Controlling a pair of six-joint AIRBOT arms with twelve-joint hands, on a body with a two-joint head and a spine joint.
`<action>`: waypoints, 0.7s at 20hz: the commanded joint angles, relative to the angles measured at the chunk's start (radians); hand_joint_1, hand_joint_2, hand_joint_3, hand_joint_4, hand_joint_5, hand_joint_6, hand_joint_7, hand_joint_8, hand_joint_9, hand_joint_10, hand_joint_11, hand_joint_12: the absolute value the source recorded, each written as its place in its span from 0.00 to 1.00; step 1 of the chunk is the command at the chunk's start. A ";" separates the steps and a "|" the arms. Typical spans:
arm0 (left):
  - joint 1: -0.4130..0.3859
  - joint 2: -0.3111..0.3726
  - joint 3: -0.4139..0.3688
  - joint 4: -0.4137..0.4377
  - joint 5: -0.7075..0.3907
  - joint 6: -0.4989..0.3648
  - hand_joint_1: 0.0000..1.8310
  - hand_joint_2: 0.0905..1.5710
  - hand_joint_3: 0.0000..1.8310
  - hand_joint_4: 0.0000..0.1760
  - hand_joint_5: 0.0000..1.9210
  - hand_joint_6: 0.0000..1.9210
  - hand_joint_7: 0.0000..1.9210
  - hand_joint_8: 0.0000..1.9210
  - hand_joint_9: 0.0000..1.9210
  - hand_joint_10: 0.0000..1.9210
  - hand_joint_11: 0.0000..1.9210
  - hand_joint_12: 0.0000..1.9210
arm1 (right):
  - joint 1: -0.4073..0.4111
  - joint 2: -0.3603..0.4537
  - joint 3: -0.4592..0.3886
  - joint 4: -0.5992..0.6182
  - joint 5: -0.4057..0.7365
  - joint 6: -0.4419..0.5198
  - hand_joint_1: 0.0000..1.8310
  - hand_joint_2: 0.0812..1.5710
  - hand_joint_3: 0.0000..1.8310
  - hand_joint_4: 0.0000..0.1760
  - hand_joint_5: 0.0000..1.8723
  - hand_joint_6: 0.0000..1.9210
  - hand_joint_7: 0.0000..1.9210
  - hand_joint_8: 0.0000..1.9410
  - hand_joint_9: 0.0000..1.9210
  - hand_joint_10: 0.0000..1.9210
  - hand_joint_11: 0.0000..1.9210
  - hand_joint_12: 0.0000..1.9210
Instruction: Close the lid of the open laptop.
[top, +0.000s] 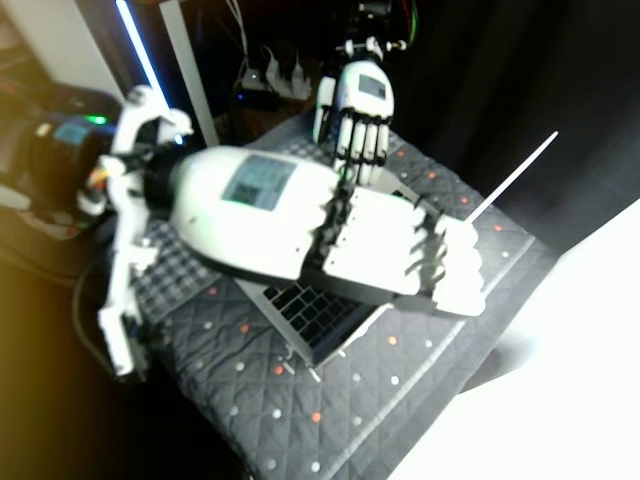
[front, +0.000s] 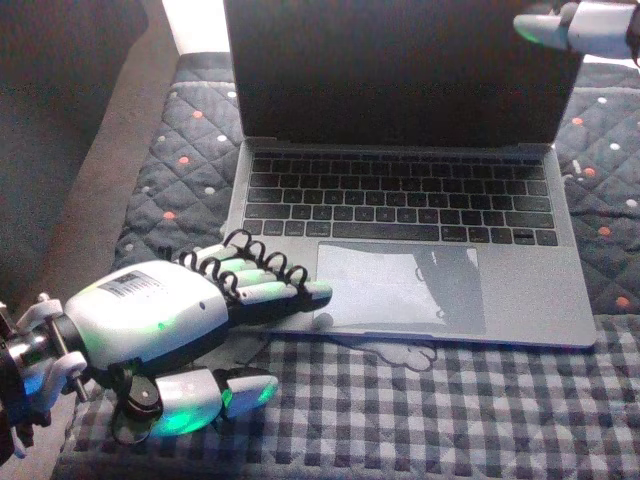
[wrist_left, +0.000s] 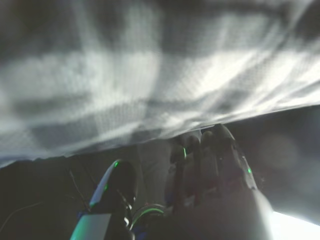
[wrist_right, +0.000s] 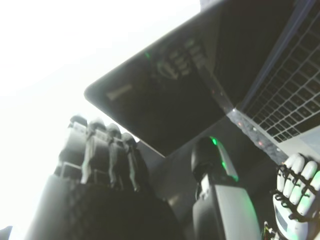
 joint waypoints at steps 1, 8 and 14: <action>-0.003 -0.007 0.001 0.003 -0.061 -0.013 0.24 0.89 0.00 0.15 0.13 0.01 0.12 0.00 0.08 0.01 0.00 0.20 | 0.009 0.014 -0.007 -0.018 0.084 0.000 0.31 0.77 0.00 0.00 0.00 0.73 0.12 0.53 0.13 0.71 0.12 0.99; 0.021 0.020 -0.009 -0.036 -0.092 -0.013 0.17 0.91 0.00 0.19 0.12 0.00 0.11 0.00 0.07 0.00 0.00 0.19 | 0.003 0.086 -0.108 -0.304 0.089 0.233 0.28 0.80 0.00 0.00 0.00 0.56 0.01 0.70 0.06 0.86 0.18 1.00; 0.050 0.053 -0.030 -0.080 -0.139 -0.005 0.21 0.89 0.00 0.19 0.12 0.00 0.11 0.00 0.07 0.00 0.00 0.13 | -0.117 0.127 -0.134 -0.644 0.240 0.691 0.20 0.75 0.00 0.00 0.00 0.49 0.00 0.58 0.00 0.79 0.12 1.00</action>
